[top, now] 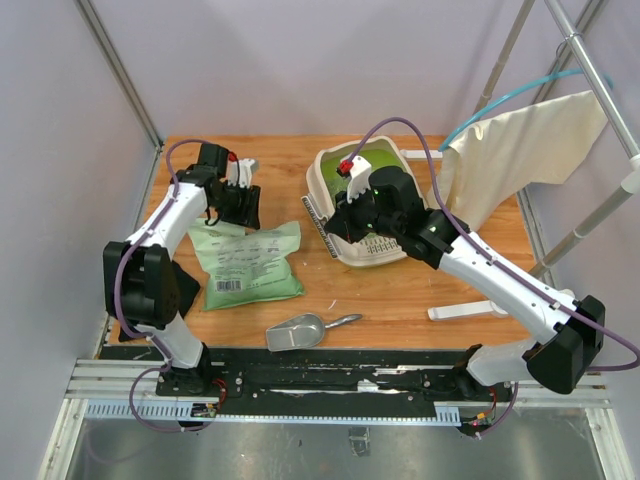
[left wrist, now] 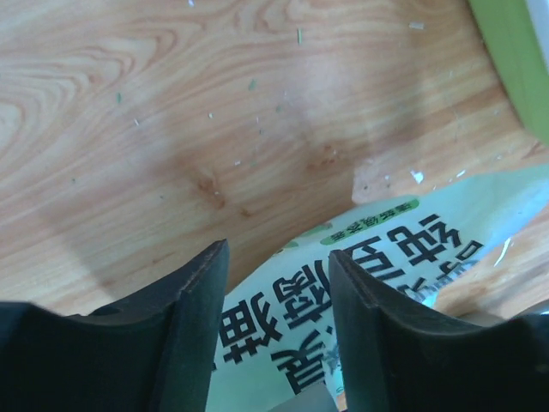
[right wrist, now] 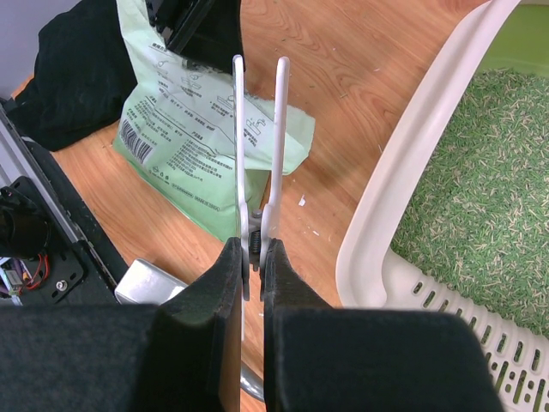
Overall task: Fill the litter box with clean litter
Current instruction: Clamp the cat litter bag at the center of the board.
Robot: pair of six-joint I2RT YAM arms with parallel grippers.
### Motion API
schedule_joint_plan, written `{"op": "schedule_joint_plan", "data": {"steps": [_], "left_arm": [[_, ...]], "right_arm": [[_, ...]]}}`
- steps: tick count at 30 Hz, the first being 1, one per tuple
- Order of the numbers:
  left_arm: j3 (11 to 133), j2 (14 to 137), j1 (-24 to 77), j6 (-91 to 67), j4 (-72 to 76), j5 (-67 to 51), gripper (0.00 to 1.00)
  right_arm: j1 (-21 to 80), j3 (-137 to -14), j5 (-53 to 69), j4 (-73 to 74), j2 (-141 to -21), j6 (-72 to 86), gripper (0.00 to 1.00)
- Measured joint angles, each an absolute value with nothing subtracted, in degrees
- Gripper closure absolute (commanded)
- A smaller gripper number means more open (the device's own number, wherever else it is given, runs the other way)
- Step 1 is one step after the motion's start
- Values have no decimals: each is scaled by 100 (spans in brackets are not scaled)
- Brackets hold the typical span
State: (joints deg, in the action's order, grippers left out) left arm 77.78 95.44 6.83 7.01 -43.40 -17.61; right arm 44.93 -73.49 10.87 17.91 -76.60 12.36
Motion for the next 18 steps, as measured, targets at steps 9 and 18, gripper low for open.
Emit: {"op": "schedule_joint_plan", "data": {"steps": [9, 18], "left_arm": [[7465, 9529, 753, 904, -4484, -1951, 42], [6816, 9089, 812, 1002, -4112, -1791, 25]], "right_arm": [[4493, -7349, 1087, 1793, -7660, 1216, 99], [4493, -7365, 1096, 1817, -7693, 1138, 99]]}}
